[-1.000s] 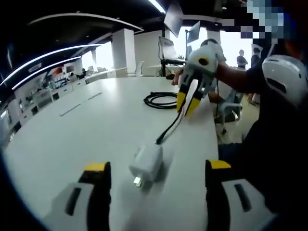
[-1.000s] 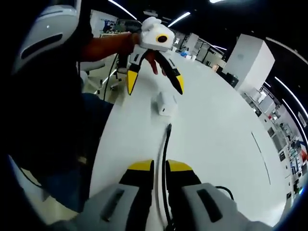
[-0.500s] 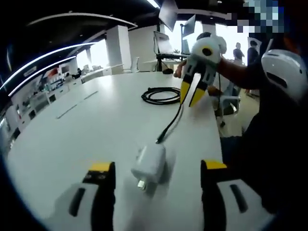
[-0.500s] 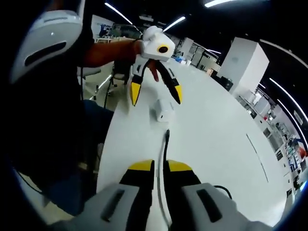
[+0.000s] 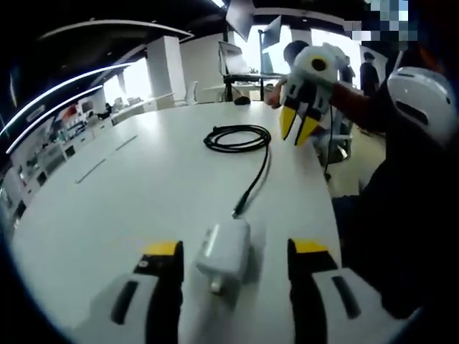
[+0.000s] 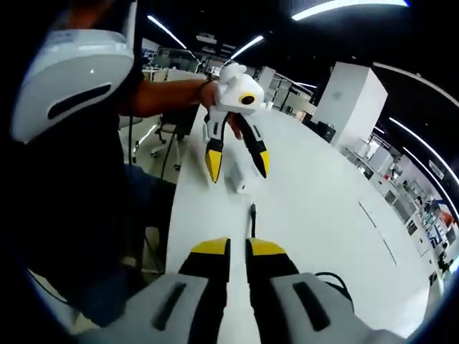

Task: Plug the desk Type‑C cable into the charger adapter.

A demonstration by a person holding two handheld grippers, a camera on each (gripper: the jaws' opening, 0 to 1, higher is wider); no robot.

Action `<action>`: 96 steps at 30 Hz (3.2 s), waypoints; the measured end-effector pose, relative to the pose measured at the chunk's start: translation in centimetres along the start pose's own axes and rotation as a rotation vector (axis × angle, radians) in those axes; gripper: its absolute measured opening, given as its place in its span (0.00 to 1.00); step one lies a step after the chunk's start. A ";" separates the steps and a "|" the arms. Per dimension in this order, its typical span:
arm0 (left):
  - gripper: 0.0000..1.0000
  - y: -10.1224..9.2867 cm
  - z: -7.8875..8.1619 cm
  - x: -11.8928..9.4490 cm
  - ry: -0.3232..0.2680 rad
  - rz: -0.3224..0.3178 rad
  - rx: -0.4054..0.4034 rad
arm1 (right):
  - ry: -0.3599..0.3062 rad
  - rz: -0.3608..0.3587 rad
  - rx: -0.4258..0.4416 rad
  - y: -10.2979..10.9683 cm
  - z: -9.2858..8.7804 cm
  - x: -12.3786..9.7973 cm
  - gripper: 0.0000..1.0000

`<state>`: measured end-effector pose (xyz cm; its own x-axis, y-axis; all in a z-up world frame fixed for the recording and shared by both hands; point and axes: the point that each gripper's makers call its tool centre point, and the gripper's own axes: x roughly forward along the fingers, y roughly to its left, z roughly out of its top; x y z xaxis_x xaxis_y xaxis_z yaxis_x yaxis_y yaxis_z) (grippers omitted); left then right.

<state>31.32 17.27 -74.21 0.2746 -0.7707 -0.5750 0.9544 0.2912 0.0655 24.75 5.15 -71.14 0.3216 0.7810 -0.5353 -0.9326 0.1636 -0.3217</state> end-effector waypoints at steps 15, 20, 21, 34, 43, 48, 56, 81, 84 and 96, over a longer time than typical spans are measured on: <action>0.37 0.3 -0.1 0.6 0.010 -0.030 0.012 | -0.022 -0.016 0.039 0.0 -0.3 0.0 0.07; 0.35 0.4 -0.2 0.7 0.017 -0.038 0.013 | -0.025 -0.014 0.042 0.0 -0.2 0.1 0.07; 0.34 0.5 -0.2 0.7 0.017 -0.040 0.013 | -0.026 -0.014 0.043 0.0 -0.2 0.1 0.07; 0.28 0.8 -0.3 0.8 0.027 -0.052 0.013 | -0.036 -0.006 0.060 -0.3 -0.3 0.9 0.07; 0.27 0.8 -0.4 0.8 0.026 -0.062 0.016 | -0.036 -0.004 0.063 -0.4 -0.2 1.2 0.07; 0.27 0.7 -0.4 0.8 0.023 -0.073 0.023 | -0.038 -0.004 0.067 -0.5 -0.1 1.5 0.07; 0.27 0.6 -0.3 0.8 0.014 -0.107 0.047 | -0.042 -0.001 0.083 -0.7 0.0 2.4 0.08; 0.27 0.6 -0.2 1.0 0.002 -0.162 0.076 | -0.034 -0.009 0.217 -2.9 -0.6 6.6 0.12; 0.27 0.6 -0.2 1.0 0.001 -0.165 0.077 | -0.032 -0.008 0.227 -3.2 -0.6 7.1 0.12; 0.27 0.5 -0.1 1.0 -0.001 -0.169 0.079 | -0.006 0.016 0.228 -3.1 -0.5 7.9 0.12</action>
<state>32.05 16.76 -74.85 0.1095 -0.8052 -0.5828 0.9932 0.1120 0.0320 30.26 10.48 -74.80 0.3064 0.7879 -0.5343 -0.9506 0.2827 -0.1282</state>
